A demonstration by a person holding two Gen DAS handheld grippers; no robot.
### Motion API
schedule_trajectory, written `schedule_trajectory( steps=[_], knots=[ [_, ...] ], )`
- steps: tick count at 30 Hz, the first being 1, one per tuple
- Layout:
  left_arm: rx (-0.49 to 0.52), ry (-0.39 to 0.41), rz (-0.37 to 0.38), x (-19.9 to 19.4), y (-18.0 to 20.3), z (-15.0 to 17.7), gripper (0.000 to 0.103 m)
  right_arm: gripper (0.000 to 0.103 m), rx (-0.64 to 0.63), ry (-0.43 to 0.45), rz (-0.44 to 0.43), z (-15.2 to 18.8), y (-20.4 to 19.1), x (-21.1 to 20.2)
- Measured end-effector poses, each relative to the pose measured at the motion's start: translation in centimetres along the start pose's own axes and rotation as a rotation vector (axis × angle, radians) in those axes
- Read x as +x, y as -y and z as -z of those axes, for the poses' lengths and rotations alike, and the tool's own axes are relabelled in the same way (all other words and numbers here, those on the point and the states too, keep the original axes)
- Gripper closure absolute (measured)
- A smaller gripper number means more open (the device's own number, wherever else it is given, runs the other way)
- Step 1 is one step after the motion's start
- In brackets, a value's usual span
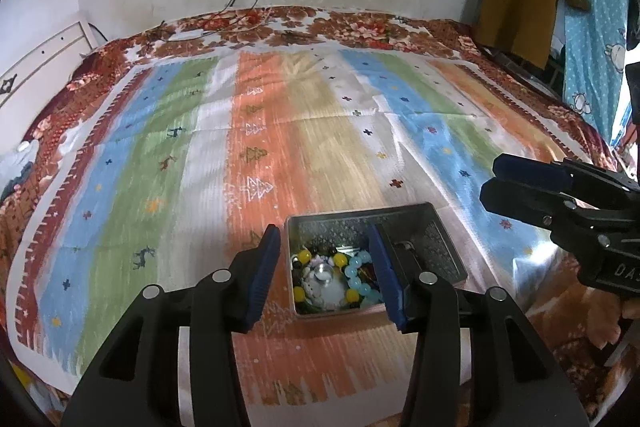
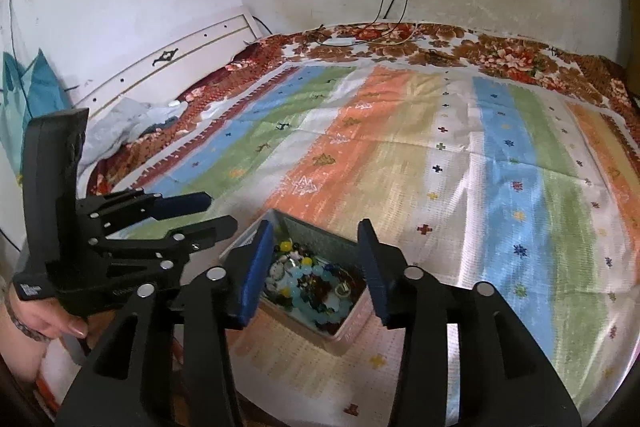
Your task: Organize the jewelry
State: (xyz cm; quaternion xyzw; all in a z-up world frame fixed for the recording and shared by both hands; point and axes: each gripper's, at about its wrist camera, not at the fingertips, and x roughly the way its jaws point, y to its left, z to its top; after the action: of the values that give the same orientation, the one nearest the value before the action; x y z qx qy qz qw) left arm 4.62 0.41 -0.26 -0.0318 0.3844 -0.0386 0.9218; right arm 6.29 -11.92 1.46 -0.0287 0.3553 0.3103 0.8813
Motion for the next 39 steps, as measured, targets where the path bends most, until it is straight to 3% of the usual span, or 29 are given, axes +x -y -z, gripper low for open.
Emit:
schedule_trajectory(
  steps=[10,17,21,34,39],
  knots=[
    [0.009,0.025,0.028,-2.2,0.4,1.5,0.043,0.034,-0.017,-0.002,0.003,1.3,-0.1,-1.3],
    [0.046,0.076,0.046,-4.1,1.0,2.7,0.016,0.018,-0.036,0.01,0.001,2.2,-0.3,-2.3],
    [0.047,0.084,0.06,-4.5,1.0,3.1,0.007,0.012,-0.061,0.033,0.011,2.6,-0.6,-3.1],
    [0.108,0.129,0.021,-5.2,2.1,3.8,0.006,0.009,-0.097,0.067,0.016,3.5,-1.0,-4.1],
    [0.076,0.152,-0.006,-5.6,1.8,3.9,0.006,0.009,-0.091,0.091,0.015,3.9,-1.2,-4.6]
  ],
)
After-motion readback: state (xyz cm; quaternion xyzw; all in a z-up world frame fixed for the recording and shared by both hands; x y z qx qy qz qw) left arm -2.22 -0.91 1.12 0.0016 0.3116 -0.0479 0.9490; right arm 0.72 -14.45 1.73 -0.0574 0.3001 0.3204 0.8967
